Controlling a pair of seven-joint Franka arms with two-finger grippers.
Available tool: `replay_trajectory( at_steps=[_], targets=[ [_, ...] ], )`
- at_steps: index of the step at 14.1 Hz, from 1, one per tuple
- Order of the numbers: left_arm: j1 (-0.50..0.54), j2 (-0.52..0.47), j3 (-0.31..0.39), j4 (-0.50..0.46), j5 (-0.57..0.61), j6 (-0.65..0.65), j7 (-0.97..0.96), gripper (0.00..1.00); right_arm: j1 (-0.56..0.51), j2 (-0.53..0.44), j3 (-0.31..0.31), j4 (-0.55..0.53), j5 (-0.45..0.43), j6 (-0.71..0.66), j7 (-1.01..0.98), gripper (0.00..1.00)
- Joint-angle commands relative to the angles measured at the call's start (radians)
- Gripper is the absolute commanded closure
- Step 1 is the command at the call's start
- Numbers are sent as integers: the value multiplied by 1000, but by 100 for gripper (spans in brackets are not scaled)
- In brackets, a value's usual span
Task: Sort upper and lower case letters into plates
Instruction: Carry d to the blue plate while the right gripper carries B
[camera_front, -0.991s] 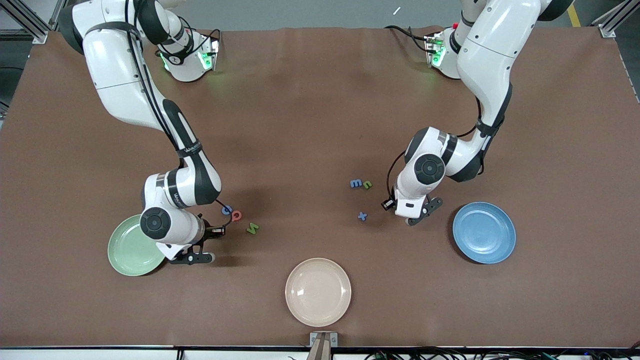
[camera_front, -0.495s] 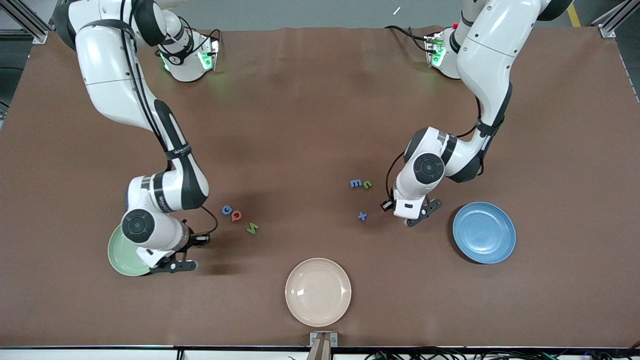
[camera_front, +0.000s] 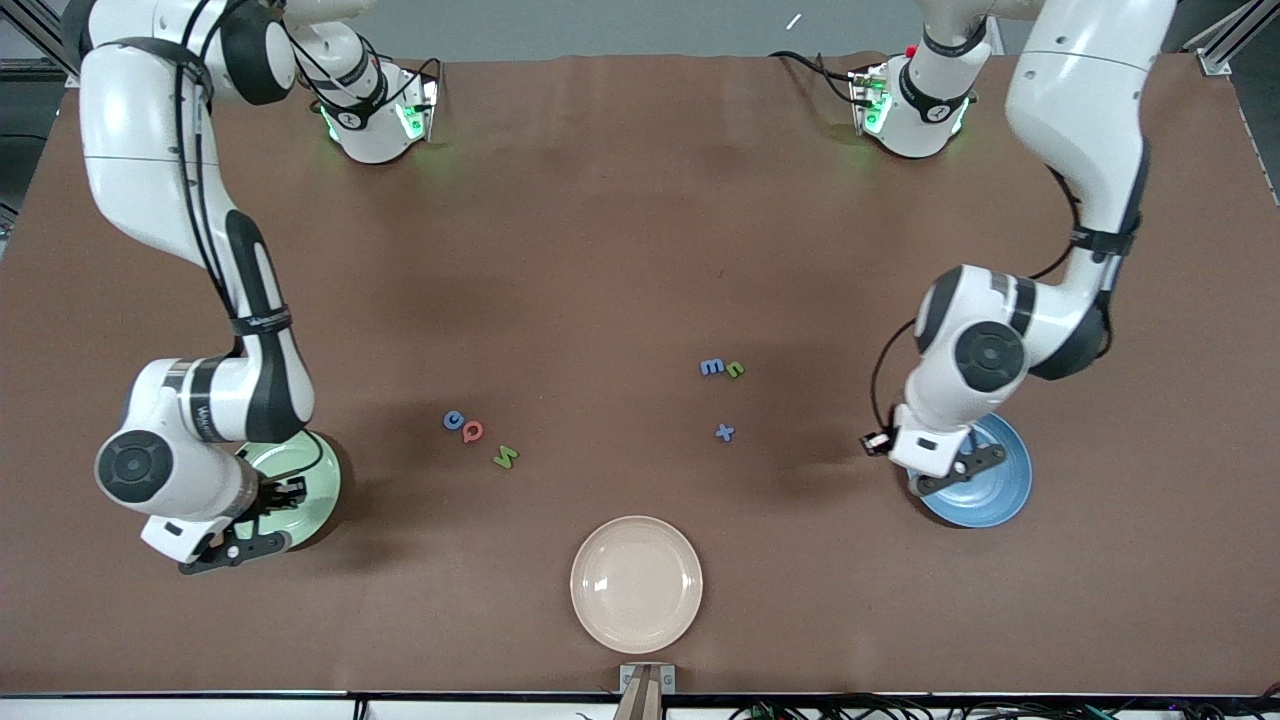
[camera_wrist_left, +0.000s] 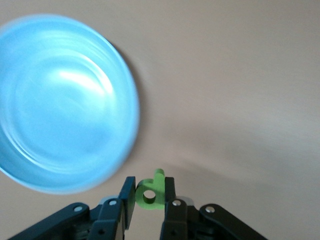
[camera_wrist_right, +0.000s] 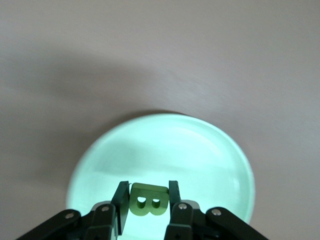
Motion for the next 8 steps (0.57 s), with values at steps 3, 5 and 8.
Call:
replay_trajectory(
  at_steps=[3, 5, 8],
  targets=[
    [137, 60, -8, 29, 20, -3, 263, 86, -18, 4, 14, -37, -5, -2, -10, 27],
    [168, 92, -8, 51, 18, 2, 366, 38, -5, 0, 15, -37, -2, -15, 0, 20],
    [173, 97, -16, 60, 9, 2, 366, 0, 40, -17, 24, -32, 25, -97, 66, 20]
  ],
)
